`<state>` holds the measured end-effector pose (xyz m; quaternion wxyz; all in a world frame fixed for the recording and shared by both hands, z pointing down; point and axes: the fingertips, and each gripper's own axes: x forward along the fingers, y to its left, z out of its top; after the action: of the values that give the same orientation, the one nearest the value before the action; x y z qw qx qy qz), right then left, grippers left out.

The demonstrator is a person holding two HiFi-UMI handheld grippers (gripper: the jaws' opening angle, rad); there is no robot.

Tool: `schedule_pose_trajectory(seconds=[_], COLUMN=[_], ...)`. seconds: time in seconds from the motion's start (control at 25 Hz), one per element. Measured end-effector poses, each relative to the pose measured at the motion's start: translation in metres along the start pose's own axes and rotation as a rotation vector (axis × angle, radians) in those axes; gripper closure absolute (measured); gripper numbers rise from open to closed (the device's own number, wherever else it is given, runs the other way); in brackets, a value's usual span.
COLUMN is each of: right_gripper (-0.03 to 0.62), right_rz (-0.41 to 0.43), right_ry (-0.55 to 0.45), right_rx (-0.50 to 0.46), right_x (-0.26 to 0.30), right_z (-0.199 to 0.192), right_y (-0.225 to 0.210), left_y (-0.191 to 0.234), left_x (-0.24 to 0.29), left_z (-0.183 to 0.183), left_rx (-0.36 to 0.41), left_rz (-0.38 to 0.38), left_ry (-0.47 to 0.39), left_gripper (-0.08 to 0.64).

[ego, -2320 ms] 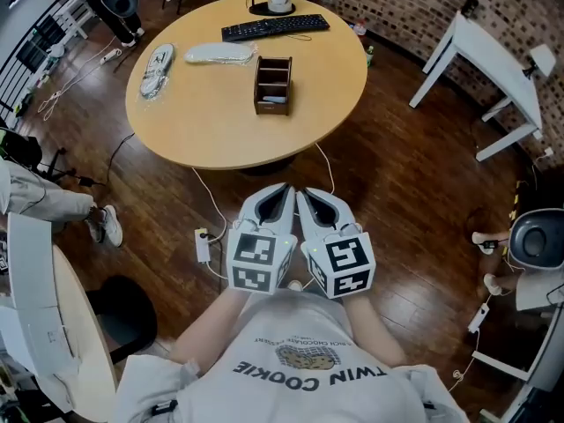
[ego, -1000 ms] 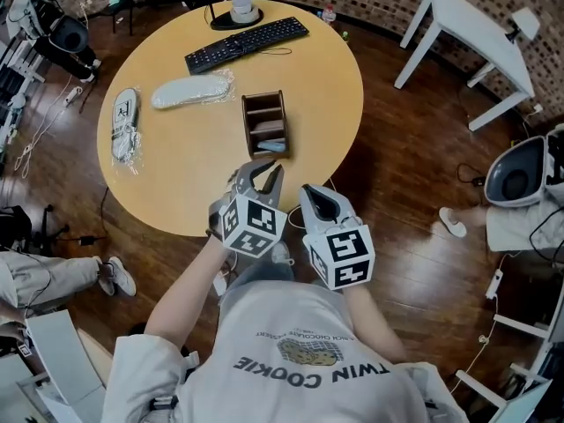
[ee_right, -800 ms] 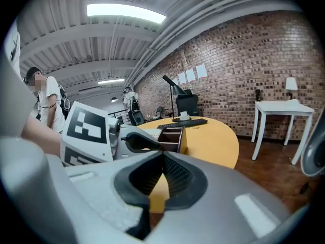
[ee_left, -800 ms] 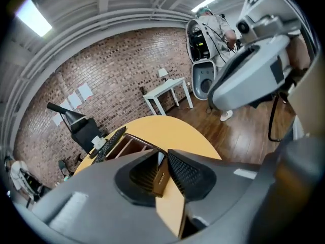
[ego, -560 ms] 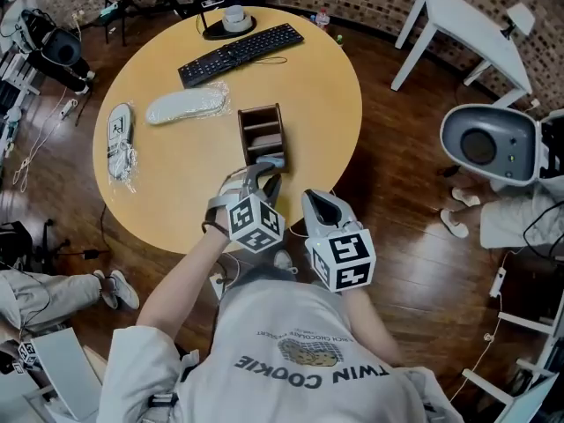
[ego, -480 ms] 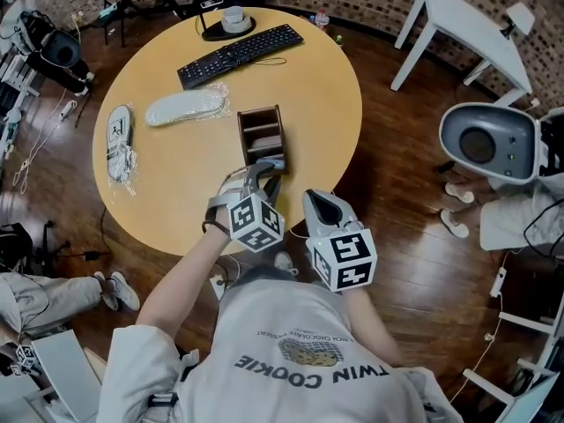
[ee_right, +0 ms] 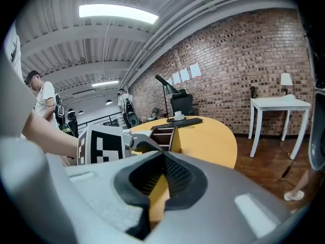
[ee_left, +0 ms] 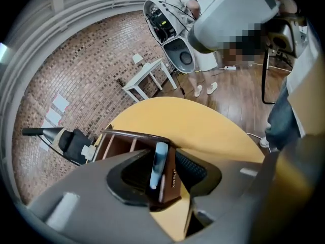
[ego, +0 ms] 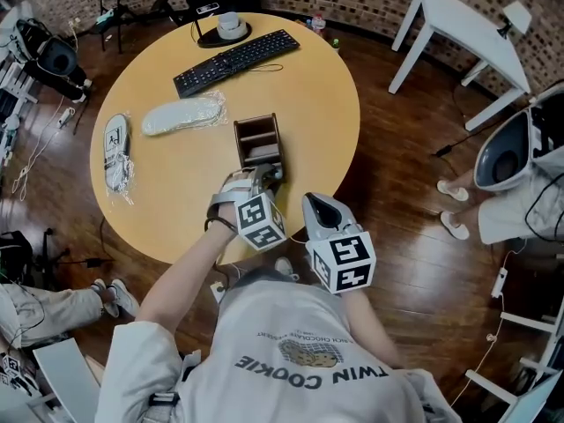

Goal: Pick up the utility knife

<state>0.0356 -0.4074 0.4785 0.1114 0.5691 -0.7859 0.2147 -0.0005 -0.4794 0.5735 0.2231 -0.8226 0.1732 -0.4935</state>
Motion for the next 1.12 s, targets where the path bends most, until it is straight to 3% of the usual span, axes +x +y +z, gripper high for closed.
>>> schedule_pose_trajectory(seconds=[0.36,0.84,1.12], right_gripper=[0.592,0.592,0.592], right_rz=[-0.011,-0.010,-0.001], right_ry=[0.007,0.011,0.014], right_rx=[0.001,0.008,0.005], right_x=[-0.001,-0.010,-0.016], right_z=[-0.001,-0.005,-0.004], right_y=[-0.006,-0.006,-0.002], left_y=[-0.002,-0.002,0.008], left_x=[0.010,0.000,-0.007], left_z=[0.004,0.009,0.004], left_rx=[0.063,0.054,0.039], left_rz=[-0.007,-0.056,-0.006], left_ry=[0.007,0.013,0.011], left_gripper=[0.431,0.456,0.485])
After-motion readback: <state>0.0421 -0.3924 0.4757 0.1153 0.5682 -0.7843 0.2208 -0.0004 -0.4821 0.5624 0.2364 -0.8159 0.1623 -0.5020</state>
